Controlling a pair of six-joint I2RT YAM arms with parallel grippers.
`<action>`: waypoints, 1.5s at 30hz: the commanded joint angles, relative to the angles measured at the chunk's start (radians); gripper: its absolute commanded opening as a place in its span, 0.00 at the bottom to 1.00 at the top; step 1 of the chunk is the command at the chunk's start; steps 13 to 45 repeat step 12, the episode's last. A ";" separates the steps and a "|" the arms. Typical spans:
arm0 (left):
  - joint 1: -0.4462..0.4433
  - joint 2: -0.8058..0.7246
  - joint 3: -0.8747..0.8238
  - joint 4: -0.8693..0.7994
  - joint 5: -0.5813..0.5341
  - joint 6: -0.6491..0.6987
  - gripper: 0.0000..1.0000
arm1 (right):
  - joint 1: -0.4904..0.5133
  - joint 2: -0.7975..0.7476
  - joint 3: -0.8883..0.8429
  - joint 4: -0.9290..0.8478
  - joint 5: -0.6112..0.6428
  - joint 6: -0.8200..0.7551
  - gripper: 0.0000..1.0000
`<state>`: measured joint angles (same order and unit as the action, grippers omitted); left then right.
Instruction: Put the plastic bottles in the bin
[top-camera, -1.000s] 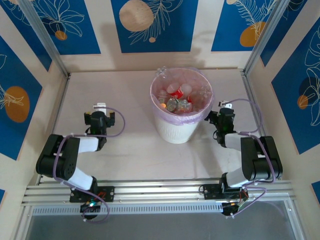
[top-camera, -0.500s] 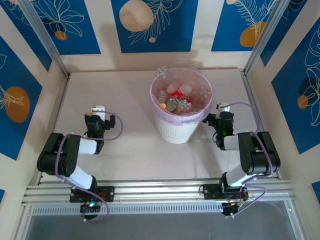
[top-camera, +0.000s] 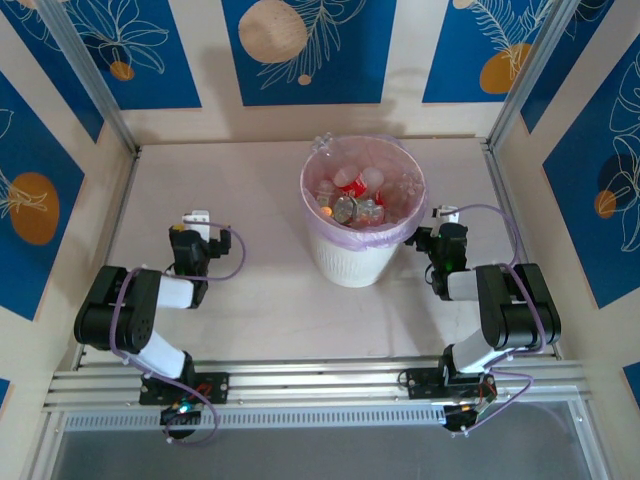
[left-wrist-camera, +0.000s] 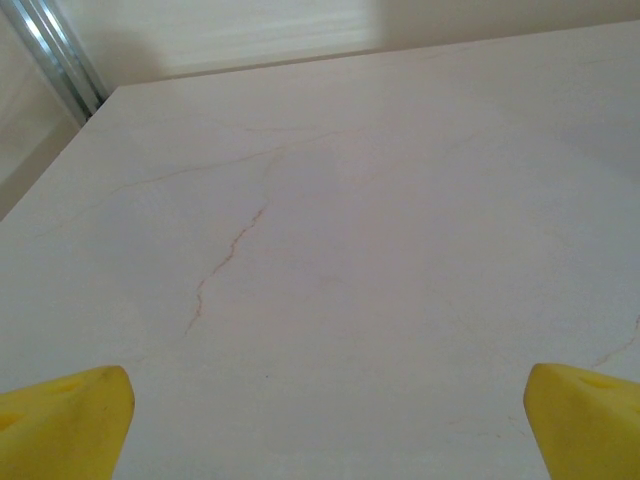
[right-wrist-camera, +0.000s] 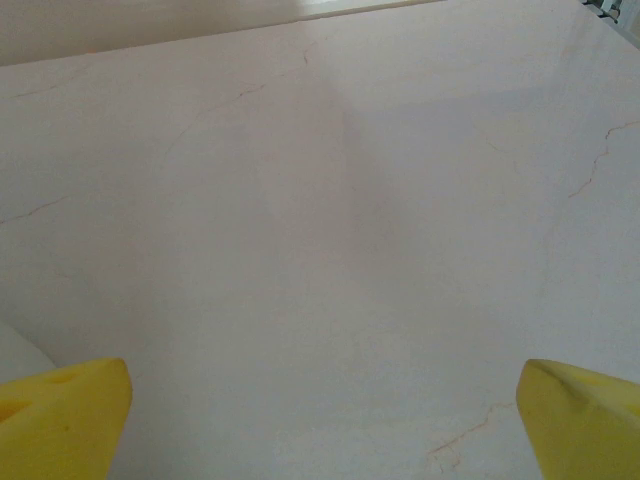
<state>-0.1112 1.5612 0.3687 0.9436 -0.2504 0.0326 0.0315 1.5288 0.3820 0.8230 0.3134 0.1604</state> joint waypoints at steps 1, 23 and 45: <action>0.007 0.008 -0.010 0.038 0.010 -0.005 1.00 | 0.005 -0.006 0.008 0.033 -0.003 -0.015 0.99; 0.008 0.007 -0.010 0.038 0.010 -0.005 1.00 | 0.009 -0.004 0.008 0.035 0.002 -0.019 0.99; 0.008 0.007 -0.010 0.038 0.010 -0.005 1.00 | 0.009 -0.004 0.008 0.035 0.002 -0.019 0.99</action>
